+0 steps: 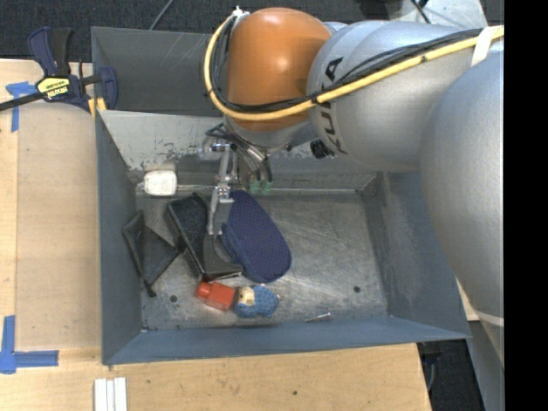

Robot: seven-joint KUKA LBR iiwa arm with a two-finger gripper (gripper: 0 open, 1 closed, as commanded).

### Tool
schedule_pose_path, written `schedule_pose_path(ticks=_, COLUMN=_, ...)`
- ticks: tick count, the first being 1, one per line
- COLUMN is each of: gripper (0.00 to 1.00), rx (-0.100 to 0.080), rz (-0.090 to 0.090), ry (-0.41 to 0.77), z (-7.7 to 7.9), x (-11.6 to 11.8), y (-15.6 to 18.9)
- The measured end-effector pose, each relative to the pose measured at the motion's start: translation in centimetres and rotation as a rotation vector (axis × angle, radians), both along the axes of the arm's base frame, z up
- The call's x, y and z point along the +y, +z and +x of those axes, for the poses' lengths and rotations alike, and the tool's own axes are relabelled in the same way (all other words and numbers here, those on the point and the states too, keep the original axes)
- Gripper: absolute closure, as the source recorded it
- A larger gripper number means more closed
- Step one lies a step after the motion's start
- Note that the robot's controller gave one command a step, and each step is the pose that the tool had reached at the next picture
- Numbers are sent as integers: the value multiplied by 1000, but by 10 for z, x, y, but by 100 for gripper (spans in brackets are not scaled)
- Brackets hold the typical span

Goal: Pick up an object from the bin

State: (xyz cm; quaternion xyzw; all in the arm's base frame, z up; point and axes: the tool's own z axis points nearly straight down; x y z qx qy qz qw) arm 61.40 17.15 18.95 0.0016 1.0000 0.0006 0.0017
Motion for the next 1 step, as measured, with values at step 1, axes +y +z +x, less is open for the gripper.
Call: schedule_pose_path(ticks=1, gripper=0, rx=-8, rz=2, ry=411, z=-20, x=-82, y=-115)
